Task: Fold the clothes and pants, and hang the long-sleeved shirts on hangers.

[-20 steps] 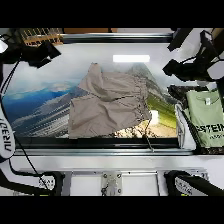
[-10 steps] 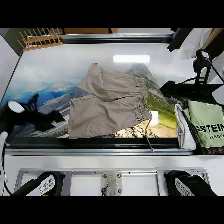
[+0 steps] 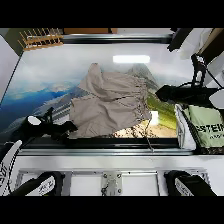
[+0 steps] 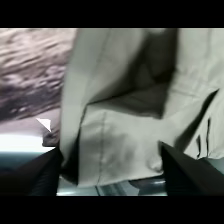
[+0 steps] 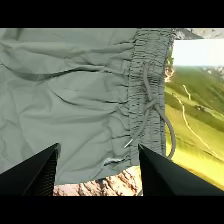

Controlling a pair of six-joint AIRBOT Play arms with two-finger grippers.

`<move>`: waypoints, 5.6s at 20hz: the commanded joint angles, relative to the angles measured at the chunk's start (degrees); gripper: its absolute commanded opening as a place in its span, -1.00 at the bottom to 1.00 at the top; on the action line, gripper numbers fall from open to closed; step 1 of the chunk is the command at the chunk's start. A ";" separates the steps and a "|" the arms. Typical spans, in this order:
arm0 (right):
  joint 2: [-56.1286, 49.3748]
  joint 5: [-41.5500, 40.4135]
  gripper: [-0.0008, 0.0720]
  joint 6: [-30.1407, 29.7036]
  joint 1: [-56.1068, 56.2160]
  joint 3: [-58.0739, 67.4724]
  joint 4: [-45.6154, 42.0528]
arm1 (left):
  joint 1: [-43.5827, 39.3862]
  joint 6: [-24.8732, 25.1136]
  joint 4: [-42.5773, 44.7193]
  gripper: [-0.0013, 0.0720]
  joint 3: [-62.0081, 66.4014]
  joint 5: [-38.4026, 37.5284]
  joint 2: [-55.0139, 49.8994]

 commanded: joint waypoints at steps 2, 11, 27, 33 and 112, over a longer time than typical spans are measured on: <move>0.07 1.57 0.47 -0.02 -0.57 -0.33 0.15 | -4.83 0.22 -0.31 -0.62 2.99 0.59 -1.97; -6.71 -5.01 0.47 8.90 -12.98 -22.88 5.60 | -2.69 0.72 2.73 -0.94 3.43 -0.37 8.20; -24.81 -24.68 -0.89 -18.49 -3.85 -23.87 35.60 | -5.18 0.66 2.80 -0.94 3.37 1.40 8.15; -13.64 -8.76 -0.90 -15.52 -3.91 -7.48 15.96 | 2.73 0.63 2.78 -0.94 21.05 -3.02 15.63; -0.28 3.39 0.98 11.13 -5.92 -4.09 -16.02 | -18.12 0.85 -9.14 0.54 -3.63 6.38 0.57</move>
